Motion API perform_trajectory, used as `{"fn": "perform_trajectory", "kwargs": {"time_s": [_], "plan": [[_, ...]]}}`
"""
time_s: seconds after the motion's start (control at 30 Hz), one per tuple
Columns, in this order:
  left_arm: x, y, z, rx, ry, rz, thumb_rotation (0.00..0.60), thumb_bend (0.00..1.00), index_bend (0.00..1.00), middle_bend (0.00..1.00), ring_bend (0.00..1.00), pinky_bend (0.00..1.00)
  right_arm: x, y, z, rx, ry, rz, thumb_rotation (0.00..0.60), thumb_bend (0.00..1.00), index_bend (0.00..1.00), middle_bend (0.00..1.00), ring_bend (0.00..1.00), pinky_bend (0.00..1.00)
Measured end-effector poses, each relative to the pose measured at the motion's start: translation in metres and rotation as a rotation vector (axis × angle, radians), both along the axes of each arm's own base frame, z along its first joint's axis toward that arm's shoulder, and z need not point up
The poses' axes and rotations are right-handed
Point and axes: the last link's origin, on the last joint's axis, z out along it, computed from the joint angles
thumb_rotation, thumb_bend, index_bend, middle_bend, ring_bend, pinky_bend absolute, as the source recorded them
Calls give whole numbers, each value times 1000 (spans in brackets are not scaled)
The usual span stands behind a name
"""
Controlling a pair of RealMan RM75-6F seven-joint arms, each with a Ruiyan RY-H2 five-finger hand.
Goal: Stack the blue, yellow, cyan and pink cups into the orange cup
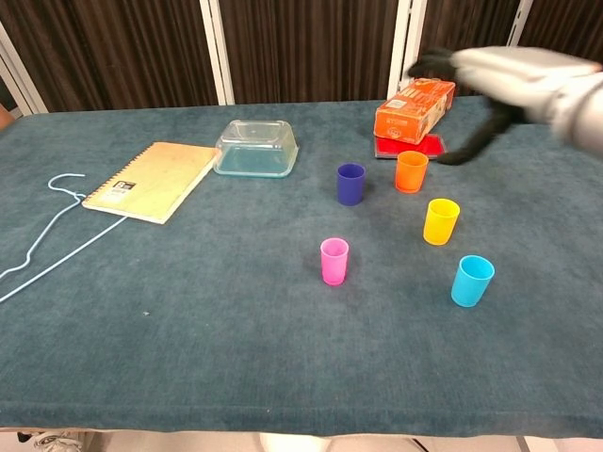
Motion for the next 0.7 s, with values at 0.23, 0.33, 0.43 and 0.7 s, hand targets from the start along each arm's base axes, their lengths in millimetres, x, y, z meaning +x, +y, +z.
{"fn": "perform_trajectory", "kwargs": {"time_s": [0.23,0.33,0.43,0.7], "plan": [[-3,1,5,11,-8,20,600,435,0,0,0,76,36,-36,-59,34,76,-70,600,354,281,0,0,0],[-4,1,6,15,-12,25,600,434,0,0,0,76,40,-40,-69,39,93,-84,600,385,305,0,0,0],[-5,3,7,18,-11,33,600,434,0,0,0,76,40,-46,-80,38,117,-102,600,421,324,0,0,0],[-6,4,8,15,-14,37,600,434,0,0,0,76,34,-64,-94,21,165,-173,600,443,365,0,0,0]]}}
